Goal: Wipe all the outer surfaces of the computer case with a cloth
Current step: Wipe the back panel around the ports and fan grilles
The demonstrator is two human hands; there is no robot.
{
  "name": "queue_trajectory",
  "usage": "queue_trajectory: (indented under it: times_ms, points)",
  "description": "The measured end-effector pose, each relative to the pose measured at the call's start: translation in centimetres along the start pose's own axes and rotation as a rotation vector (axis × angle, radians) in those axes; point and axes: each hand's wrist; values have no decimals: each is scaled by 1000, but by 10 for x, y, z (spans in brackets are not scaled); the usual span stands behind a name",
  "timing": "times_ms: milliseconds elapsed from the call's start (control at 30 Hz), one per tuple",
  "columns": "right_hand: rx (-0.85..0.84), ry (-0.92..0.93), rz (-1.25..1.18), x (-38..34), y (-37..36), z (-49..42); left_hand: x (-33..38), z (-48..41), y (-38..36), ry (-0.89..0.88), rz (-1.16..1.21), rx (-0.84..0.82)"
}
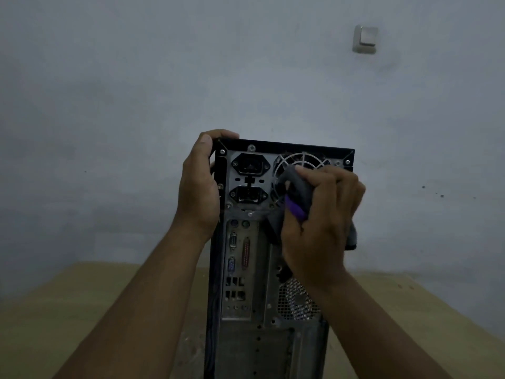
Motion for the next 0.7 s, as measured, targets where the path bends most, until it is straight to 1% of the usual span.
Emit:
queue_trajectory:
  times_ms: [33,67,133,233,400,433,467,567,600,633,700]
  points:
    - [30,-55,-5,-9,-4,2,0,0,0,0,1,4]
    - [32,-58,3,-18,-9,9,0,0,0,1,2,4]
    - [-39,43,42,-29,-13,29,-1,0,0,-4,11,-4]
    - [-162,226,66,-28,-8,48,0,-1,1,-13,22,-18]
    - [-264,381,49,-12,3,47,1,-1,2,-20,12,-34]
    - [-258,370,42,-8,5,45,0,-1,2,-19,15,-37]
    - [-227,321,34,-6,6,42,1,-1,2,-20,16,-38]
    - [-77,64,24,-10,3,38,1,-1,2,-35,2,-37]
    - [-58,23,29,-13,1,39,1,0,2,-37,1,-35]
    - [-62,15,41,-17,0,43,0,0,1,-36,0,-35]
    - [-116,72,62,-20,1,53,0,-1,1,-35,-4,-29]
Point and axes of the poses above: each hand's wrist, its own z-axis away from the middle knuckle, its own y-axis out of the back of the hand, x = y × z, and after that the axes turned 3 degrees about x, right-handed
